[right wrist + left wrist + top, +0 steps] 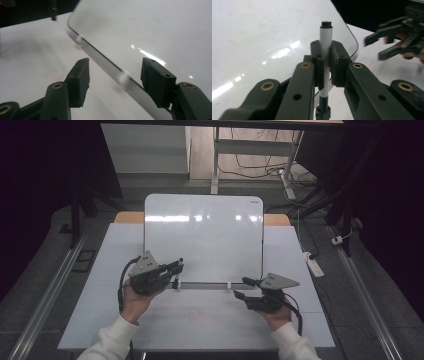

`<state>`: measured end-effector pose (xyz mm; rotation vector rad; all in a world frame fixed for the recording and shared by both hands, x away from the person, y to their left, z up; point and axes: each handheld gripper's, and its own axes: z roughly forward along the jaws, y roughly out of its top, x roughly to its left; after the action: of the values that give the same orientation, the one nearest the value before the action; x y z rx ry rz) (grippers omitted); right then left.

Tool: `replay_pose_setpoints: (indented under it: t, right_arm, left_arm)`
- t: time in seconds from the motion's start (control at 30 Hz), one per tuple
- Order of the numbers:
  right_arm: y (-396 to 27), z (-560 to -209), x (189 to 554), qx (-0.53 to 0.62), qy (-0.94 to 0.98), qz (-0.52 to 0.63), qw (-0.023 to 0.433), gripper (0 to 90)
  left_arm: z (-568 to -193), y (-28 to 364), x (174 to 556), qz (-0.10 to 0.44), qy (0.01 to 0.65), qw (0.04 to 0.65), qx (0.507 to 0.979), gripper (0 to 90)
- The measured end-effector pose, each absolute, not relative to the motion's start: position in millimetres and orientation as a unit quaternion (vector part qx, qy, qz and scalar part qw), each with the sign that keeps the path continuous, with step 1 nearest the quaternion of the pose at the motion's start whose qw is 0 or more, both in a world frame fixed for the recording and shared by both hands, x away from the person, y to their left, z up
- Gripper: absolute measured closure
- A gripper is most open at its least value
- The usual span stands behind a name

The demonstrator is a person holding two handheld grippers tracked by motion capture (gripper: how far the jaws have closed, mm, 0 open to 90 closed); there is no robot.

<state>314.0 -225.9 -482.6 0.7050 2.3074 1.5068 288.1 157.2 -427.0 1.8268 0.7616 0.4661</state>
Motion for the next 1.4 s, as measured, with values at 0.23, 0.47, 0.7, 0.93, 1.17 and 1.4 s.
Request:
replay_pose_setpoints:
  t: [0.23, 0.47, 0.7, 0.93, 1.17, 1.4]
  right_arm:
    - [-285, -485, 300, 0.293, 0.784, 0.512, 0.191, 39.2]
    - [-307, -494, 299, 0.313, 0.784, 0.490, 0.215, 38.6]
    - [-303, -500, 301, 0.306, 0.795, 0.477, 0.217, 38.1]
    - [-299, -500, 300, 0.300, 0.799, 0.470, 0.222, 37.8]
    - [-300, -501, 301, 0.302, 0.799, 0.471, 0.221, 37.9]
    - [-300, -502, 301, 0.302, 0.800, 0.471, 0.218, 38.0]
  left_arm:
    - [-423, 168, 292, 0.199, 0.333, 0.522, 0.760, 81.0]
    - [-415, 177, 302, 0.200, 0.351, 0.519, 0.753, 81.0]
    - [-388, 192, 334, 0.211, 0.378, 0.505, 0.747, 81.0]
    - [-362, 204, 374, 0.217, 0.411, 0.476, 0.747, 81.0]
    - [-357, 204, 409, 0.217, 0.433, 0.434, 0.759, 81.0]
    - [-349, 207, 439, 0.221, 0.459, 0.392, 0.766, 81.0]
